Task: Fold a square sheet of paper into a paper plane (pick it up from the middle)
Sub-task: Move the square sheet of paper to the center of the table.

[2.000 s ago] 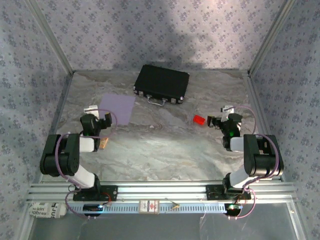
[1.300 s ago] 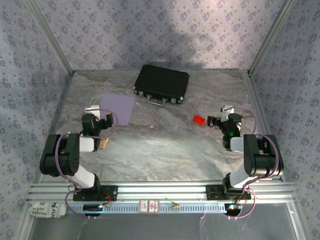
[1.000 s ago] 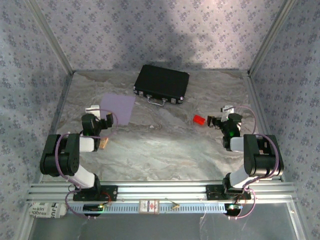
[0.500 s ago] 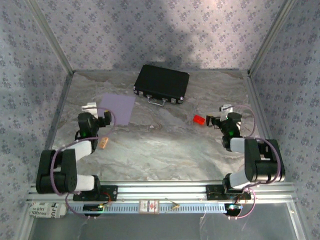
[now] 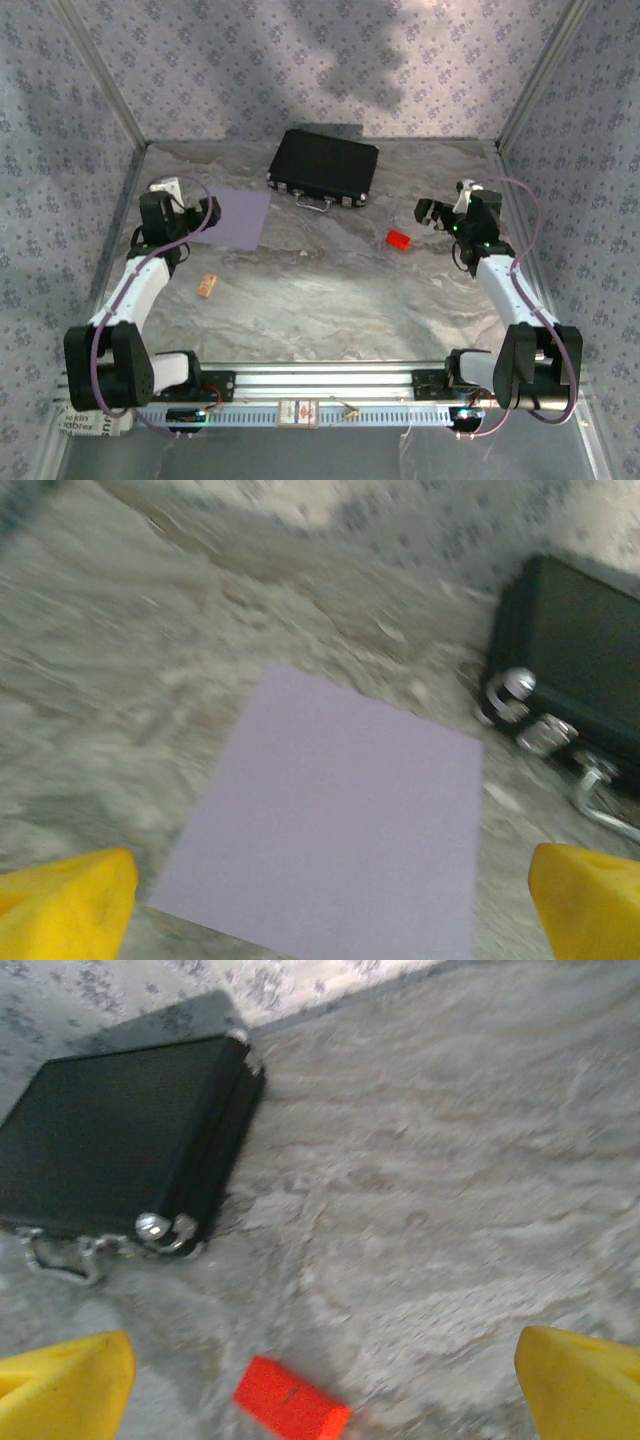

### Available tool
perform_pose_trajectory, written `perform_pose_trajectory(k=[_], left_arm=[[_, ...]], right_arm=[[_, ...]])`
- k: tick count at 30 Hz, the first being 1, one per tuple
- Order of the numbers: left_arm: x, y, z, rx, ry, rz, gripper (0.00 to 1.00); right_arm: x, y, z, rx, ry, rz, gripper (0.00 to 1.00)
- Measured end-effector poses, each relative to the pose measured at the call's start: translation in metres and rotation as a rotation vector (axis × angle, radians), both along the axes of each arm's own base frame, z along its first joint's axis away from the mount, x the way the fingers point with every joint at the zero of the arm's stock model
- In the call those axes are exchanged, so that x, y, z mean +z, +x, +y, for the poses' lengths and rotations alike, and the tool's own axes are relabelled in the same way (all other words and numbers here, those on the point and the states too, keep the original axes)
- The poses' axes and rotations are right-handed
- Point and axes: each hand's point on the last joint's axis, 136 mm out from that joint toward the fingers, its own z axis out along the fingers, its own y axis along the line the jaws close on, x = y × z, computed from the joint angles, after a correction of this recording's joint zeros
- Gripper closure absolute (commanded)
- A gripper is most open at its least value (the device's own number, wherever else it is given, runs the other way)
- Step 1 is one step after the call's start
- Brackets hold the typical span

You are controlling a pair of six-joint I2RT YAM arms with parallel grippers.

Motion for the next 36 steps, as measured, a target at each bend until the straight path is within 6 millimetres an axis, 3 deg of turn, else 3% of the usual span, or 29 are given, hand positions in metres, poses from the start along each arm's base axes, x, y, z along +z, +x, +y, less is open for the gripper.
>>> perform_pose_trajectory(k=[5, 15, 20, 28, 36], left_arm=[[-0.026, 0.015, -0.03, -0.121, -0.133, 0.159, 0.0], [-0.079, 0.038, -0.075, -0.236, -0.192, 0.422, 0.0], [-0.101, 0.049, -0.086, -0.244, -0.179, 0.515, 0.0], [-0.132, 0.057, -0.093, -0.241, -0.173, 0.644, 0.0], [-0.138, 0.047, -0.112, -0.266, -0.156, 0.677, 0.0]], right_arm=[[-0.019, -0.015, 0.03, 0.068, 0.143, 0.126, 0.01], [-0.02, -0.029, 0.078, 0.161, 0.227, 0.18, 0.01], [-0.023, -0.032, 0.087, 0.163, 0.235, 0.194, 0.01], [-0.046, -0.046, 0.097, 0.151, 0.232, 0.256, 0.01], [-0.057, -0.051, 0.098, 0.119, 0.224, 0.285, 0.01]])
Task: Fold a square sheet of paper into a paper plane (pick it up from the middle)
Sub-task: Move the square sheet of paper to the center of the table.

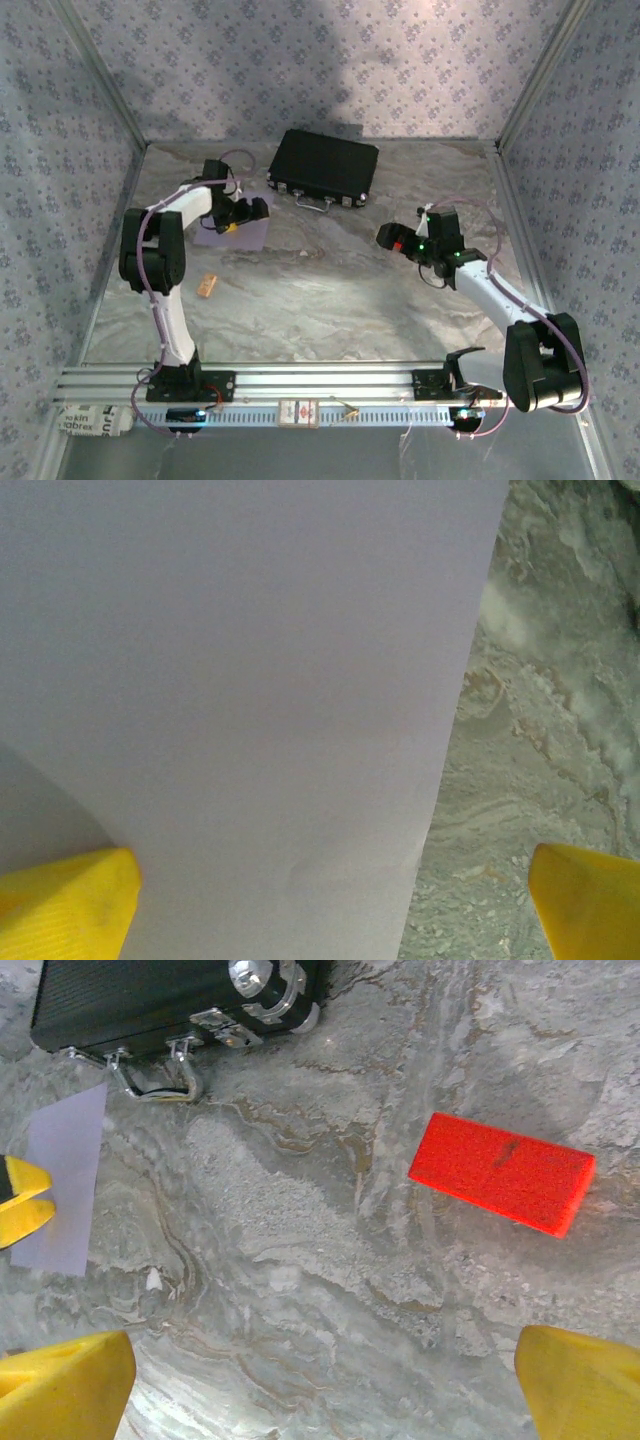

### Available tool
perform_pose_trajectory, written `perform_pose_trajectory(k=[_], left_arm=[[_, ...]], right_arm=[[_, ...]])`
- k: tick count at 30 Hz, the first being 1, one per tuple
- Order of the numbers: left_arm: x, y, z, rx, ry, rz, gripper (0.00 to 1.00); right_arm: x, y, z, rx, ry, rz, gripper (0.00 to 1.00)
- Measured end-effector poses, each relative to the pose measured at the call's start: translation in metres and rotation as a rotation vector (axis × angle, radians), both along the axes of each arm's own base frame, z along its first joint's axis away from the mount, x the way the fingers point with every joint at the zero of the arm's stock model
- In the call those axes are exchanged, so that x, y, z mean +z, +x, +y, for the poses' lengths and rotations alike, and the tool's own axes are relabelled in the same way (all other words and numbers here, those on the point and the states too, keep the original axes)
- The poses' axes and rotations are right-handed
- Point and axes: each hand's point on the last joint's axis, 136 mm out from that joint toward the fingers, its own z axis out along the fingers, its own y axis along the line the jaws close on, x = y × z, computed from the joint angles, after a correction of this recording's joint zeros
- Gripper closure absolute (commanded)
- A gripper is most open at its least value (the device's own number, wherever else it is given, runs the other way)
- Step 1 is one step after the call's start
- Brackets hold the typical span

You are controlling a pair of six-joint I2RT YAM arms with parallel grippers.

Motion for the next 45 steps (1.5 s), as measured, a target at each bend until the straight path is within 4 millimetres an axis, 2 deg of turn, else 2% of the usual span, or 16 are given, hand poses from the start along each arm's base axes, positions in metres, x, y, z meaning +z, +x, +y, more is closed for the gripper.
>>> perform_pose_trajectory(k=[2, 6, 13, 19, 23, 27, 34, 37, 39, 42, 45], left_arm=[[0.0, -0.008, -0.006, 0.0, -0.003, 0.001, 0.0], [-0.001, -0.036, -0.023, 0.016, -0.022, 0.025, 0.0], [0.0, -0.087, -0.07, 0.057, -0.078, 0.031, 0.0], [0.003, -0.123, -0.114, 0.072, -0.122, 0.019, 0.0], [0.006, -0.143, -0.133, 0.041, -0.111, 0.005, 0.0], [0.019, -0.14, -0.126, 0.01, -0.043, -0.061, 0.0], [0.066, -0.119, -0.109, -0.126, 0.064, -0.297, 0.0], [0.079, -0.112, -0.1, -0.153, 0.056, -0.341, 0.0], [0.081, -0.105, -0.091, -0.148, 0.031, -0.337, 0.0], [0.072, -0.1, -0.082, -0.146, -0.002, -0.291, 0.0], [0.058, -0.101, -0.09, -0.181, -0.035, -0.229, 0.0]], right_arm=[[-0.001, 0.0, -0.002, -0.011, -0.006, 0.002, 0.01], [-0.002, 0.001, -0.006, -0.042, -0.017, 0.005, 0.01], [0.002, -0.001, -0.015, -0.1, -0.029, 0.002, 0.01], [0.004, -0.002, -0.02, -0.133, -0.035, 0.004, 0.01], [0.006, -0.005, -0.021, -0.143, -0.036, -0.003, 0.01], [0.009, -0.007, -0.021, -0.146, -0.035, -0.017, 0.01], [0.014, -0.011, -0.017, -0.144, -0.038, -0.035, 0.01], [0.014, -0.013, -0.016, -0.144, -0.039, -0.04, 0.01], [0.013, -0.015, -0.015, -0.144, -0.042, -0.038, 0.01], [0.012, -0.017, -0.012, -0.137, -0.045, -0.037, 0.01], [0.012, -0.018, -0.009, -0.131, -0.045, -0.038, 0.01]])
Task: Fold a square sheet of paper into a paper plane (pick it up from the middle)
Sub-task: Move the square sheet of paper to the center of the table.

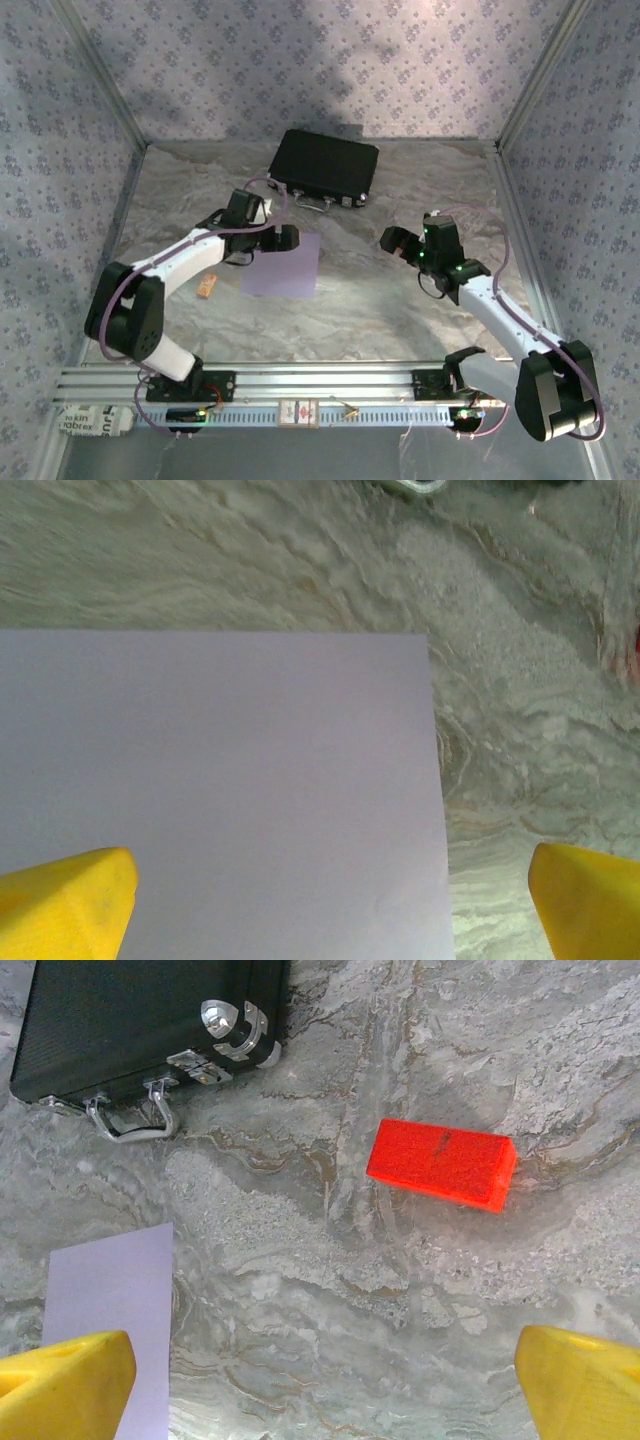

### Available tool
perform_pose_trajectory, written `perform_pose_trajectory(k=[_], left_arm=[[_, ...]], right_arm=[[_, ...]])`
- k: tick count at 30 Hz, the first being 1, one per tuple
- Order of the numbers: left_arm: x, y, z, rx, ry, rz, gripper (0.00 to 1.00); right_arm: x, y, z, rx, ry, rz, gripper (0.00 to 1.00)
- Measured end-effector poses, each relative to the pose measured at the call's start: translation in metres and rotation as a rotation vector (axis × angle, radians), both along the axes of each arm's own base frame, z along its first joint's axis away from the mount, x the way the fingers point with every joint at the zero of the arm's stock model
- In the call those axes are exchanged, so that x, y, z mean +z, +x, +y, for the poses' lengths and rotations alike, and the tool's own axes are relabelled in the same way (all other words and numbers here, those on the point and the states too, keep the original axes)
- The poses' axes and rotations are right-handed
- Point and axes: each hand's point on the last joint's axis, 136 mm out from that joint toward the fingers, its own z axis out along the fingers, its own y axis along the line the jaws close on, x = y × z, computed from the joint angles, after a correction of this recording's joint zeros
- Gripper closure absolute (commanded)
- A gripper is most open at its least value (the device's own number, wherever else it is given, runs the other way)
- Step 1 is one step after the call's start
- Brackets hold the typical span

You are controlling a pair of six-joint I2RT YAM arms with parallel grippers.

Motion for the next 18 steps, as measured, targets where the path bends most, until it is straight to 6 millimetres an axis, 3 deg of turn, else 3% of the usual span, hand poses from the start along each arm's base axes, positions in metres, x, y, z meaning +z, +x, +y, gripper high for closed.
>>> perform_pose_trajectory(k=[8, 18], left_arm=[[-0.031, 0.001, -0.016, -0.044, -0.012, 0.139, 0.01], [-0.057, -0.006, -0.016, 0.003, 0.0, 0.244, 0.02]], right_arm=[[-0.003, -0.007, 0.004, 0.004, 0.004, 0.005, 0.01], [-0.003, -0.013, 0.001, -0.005, 0.002, -0.009, 0.01]])
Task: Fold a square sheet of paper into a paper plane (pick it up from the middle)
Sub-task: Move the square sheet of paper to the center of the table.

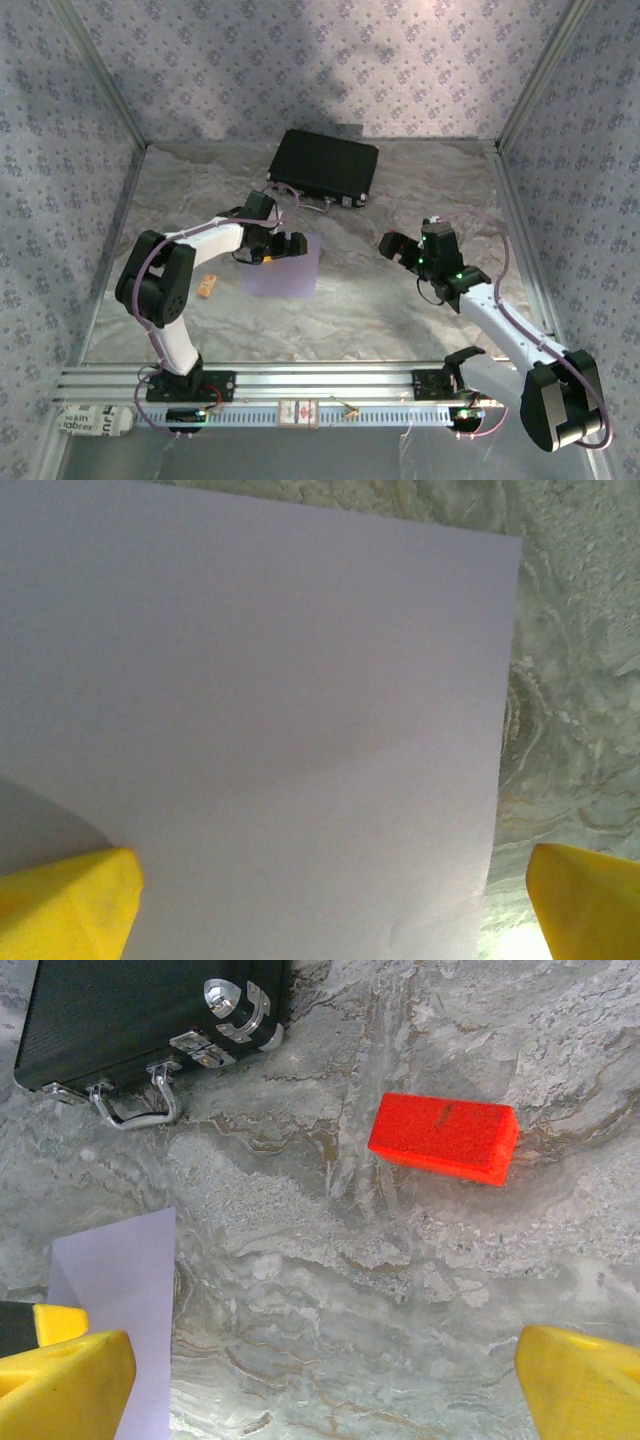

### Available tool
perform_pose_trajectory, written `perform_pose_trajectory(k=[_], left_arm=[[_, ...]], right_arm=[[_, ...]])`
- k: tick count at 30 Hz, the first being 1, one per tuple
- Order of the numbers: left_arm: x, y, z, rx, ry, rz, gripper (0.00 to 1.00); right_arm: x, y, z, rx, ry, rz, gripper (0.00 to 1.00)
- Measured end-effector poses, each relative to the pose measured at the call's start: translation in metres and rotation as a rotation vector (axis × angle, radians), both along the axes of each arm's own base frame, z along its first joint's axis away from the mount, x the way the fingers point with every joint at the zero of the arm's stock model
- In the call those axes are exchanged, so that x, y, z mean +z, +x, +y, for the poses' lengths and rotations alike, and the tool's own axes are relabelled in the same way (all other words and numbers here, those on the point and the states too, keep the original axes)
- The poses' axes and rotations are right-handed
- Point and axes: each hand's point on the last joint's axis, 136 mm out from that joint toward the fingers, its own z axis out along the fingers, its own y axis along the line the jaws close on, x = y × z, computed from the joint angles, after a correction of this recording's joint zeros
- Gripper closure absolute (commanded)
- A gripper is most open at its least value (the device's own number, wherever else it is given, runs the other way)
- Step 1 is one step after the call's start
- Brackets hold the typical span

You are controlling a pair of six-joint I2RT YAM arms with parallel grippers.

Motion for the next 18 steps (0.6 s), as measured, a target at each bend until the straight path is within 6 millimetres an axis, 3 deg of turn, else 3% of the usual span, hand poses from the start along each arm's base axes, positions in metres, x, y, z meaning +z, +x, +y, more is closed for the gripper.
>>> perform_pose_trajectory(k=[6, 14, 18], left_arm=[[-0.001, -0.01, -0.021, 0.005, -0.027, -0.002, 0.02], [-0.001, -0.037, -0.066, 0.005, -0.034, -0.01, 0.02], [0.0, -0.05, -0.079, 0.032, 0.018, -0.019, 0.02]], right_arm=[[-0.002, -0.001, -0.004, -0.014, -0.013, 0.003, 0.01], [-0.006, -0.006, -0.007, -0.018, -0.02, 0.022, 0.01], [-0.007, -0.011, -0.008, -0.018, -0.014, 0.018, 0.01]])
